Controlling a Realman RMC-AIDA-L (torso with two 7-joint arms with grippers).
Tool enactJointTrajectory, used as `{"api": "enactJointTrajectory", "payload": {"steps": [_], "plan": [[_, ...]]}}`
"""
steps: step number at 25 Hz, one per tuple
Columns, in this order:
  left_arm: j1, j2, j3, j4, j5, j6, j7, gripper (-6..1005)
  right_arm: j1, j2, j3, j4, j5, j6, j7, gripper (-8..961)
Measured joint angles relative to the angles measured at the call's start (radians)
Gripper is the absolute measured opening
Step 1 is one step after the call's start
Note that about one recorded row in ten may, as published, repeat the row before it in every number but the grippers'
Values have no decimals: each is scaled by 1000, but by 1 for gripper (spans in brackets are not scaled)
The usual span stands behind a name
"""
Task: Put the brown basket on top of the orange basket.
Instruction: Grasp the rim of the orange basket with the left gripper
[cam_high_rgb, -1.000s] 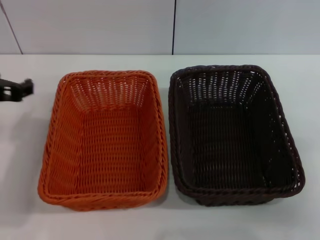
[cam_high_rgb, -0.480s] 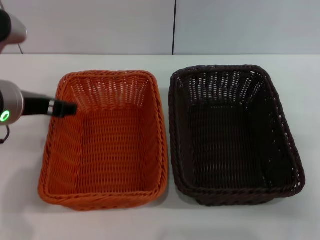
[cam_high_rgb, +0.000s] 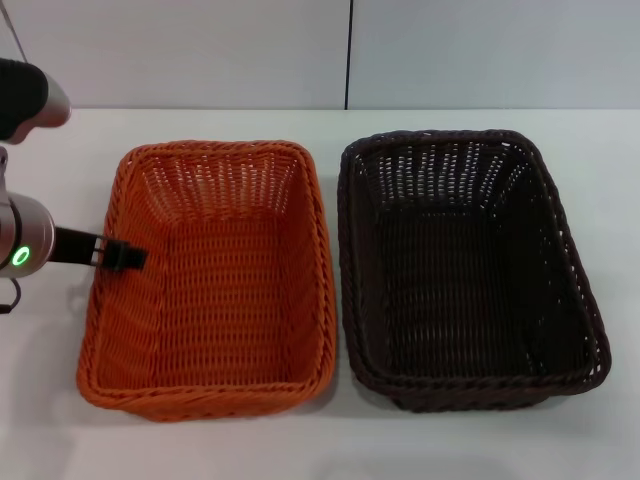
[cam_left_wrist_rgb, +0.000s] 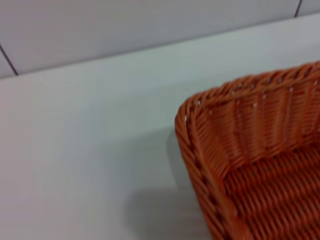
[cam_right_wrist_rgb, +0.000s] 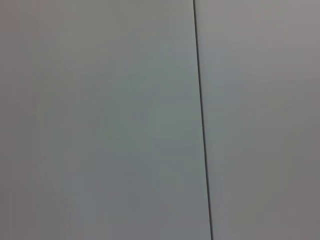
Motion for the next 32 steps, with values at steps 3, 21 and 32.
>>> {"api": "enactJointTrajectory", "payload": {"steps": [3, 21, 32], "plan": [[-21, 1, -13, 53, 0, 0, 4, 687, 3, 0, 0, 1, 0, -2, 0, 615], [-131, 2, -27, 196, 0, -62, 68, 471, 4, -1, -1, 1, 0, -5, 0, 615], [-115, 1, -22, 135, 1, -49, 120, 313, -1, 1, -2, 11, 0, 2, 0, 616]]}}
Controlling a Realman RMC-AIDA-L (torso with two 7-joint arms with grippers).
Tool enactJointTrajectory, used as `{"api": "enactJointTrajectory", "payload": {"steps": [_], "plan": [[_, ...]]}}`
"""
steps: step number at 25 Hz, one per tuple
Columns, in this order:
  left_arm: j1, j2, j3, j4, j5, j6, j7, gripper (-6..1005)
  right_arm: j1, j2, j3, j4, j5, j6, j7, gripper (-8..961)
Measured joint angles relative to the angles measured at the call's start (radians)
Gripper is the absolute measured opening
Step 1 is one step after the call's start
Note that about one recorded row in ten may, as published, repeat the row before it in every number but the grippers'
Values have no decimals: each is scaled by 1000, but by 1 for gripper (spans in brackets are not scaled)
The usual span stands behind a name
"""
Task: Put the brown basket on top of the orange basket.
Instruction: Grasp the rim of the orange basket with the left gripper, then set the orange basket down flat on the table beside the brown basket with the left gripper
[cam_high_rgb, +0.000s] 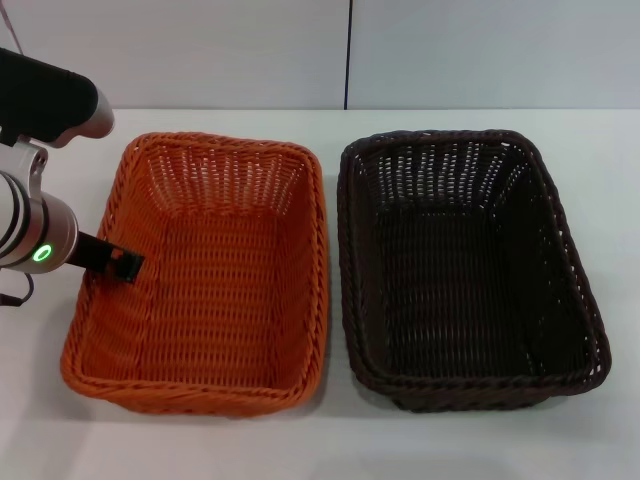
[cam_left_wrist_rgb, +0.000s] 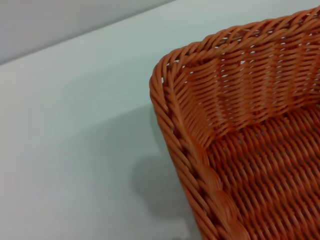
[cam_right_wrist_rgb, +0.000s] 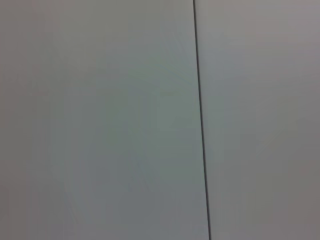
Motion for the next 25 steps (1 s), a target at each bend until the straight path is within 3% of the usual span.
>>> {"api": "enactJointTrajectory", "payload": {"steps": [10, 15, 19, 25], "plan": [[15, 2, -26, -142, 2, -18, 220, 242, 2, -3, 2, -1, 0, 2, 0, 616], [4, 3, -67, -235, 1, -97, 336, 219, 1, -4, 2, -5, 0, 11, 0, 616], [-20, 4, -130, -386, 2, -247, 526, 172, -8, -2, 2, -5, 0, 26, 0, 616], [-44, 4, -158, -473, -2, -349, 695, 149, -12, -2, 5, -5, 0, 33, 0, 616]]}}
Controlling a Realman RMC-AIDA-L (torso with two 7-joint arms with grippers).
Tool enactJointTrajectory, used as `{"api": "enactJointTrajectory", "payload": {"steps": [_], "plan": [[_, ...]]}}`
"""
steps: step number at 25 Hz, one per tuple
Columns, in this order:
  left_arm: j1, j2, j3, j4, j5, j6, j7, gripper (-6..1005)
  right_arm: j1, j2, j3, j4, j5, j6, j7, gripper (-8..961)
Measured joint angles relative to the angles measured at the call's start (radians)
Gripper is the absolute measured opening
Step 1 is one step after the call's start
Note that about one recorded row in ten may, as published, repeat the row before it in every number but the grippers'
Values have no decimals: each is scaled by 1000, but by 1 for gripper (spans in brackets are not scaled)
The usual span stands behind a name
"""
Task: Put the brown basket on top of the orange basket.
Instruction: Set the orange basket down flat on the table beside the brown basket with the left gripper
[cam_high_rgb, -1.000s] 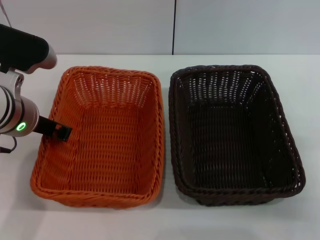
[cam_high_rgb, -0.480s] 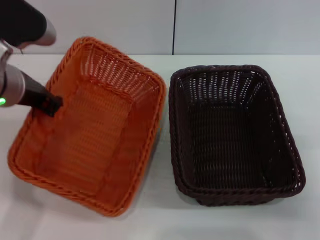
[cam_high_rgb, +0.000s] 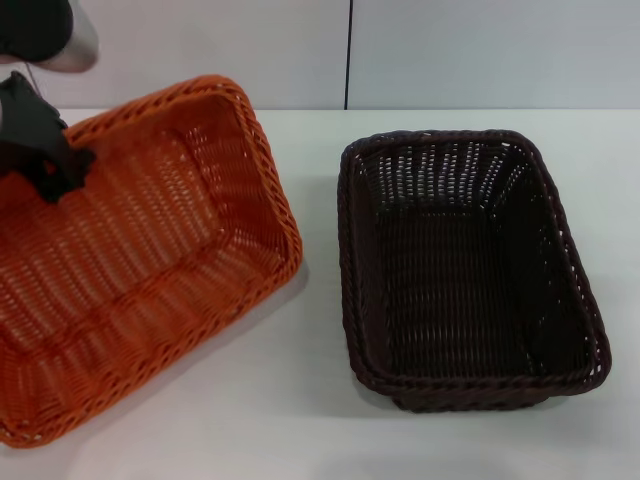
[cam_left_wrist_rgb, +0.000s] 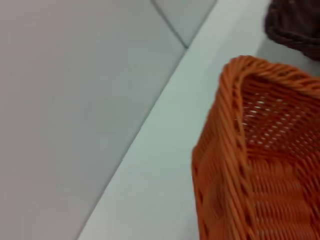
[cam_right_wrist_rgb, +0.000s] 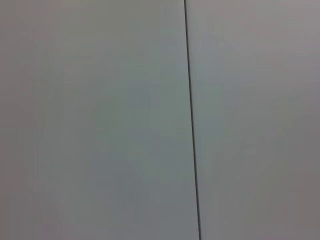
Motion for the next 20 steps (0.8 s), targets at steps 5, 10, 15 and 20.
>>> {"api": "enactJointTrajectory", "payload": {"steps": [5, 10, 15, 20], "plan": [[-3, -1, 18, -15, -1, -25, 72, 147, 1, 0, 3, -1, 0, 8, 0, 616], [-16, -1, 80, -21, 1, -71, 240, 145, 8, -1, 4, -1, 0, 10, 0, 616], [-22, -3, 94, -15, -14, -73, 363, 142, 12, -2, 4, -2, 0, 3, 0, 616], [-40, -5, 117, 56, -81, 4, 399, 138, 20, -1, 1, 0, 0, 0, 0, 616]]}}
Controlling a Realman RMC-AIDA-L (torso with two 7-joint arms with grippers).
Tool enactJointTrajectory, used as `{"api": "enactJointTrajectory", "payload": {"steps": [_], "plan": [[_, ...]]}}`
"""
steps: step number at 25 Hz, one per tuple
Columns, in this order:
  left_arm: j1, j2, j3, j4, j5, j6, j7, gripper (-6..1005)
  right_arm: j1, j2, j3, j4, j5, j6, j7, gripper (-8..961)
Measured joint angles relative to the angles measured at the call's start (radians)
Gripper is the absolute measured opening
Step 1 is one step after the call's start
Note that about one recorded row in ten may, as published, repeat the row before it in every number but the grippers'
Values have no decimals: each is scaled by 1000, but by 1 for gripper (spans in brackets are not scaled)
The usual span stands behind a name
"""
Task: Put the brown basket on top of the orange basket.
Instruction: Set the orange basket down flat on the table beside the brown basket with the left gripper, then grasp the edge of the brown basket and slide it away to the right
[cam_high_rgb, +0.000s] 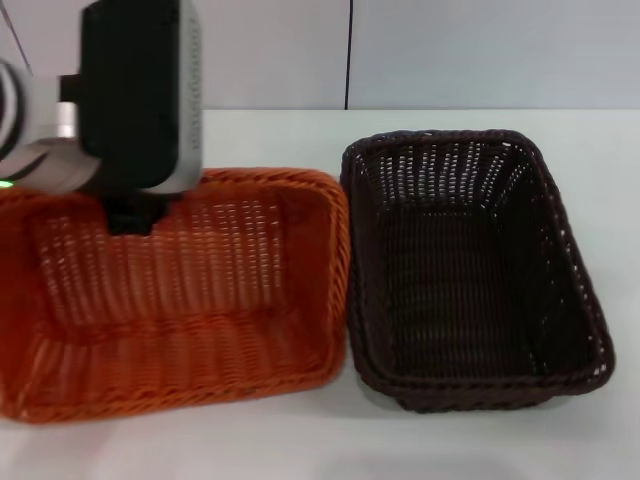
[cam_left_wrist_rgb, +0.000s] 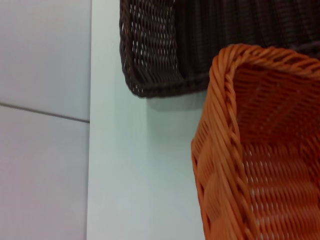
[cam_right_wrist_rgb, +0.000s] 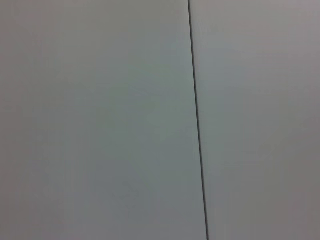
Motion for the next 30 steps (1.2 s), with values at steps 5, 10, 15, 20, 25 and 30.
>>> {"api": "enactJointTrajectory", "payload": {"steps": [5, 10, 15, 20, 25, 30], "plan": [[-50, -3, 4, 146, -9, 116, -3, 134, 1, 1, 0, 0, 0, -1, 0, 616], [-117, -2, -13, 293, -11, 178, -33, 130, 1, 1, -3, 0, 0, -1, 0, 616], [-167, 0, -18, 439, -2, 272, -47, 126, 1, 1, 0, 1, 0, -3, 0, 616], [-168, -4, 33, 516, 48, 387, -83, 204, 5, 0, 0, -1, 0, -13, 0, 616], [-164, -5, 45, 514, 58, 443, -101, 332, 7, -1, 0, -2, 0, -15, 0, 616], [-154, -7, 55, 506, 51, 470, -108, 451, 8, -3, 2, 0, 0, -15, 0, 616]]}}
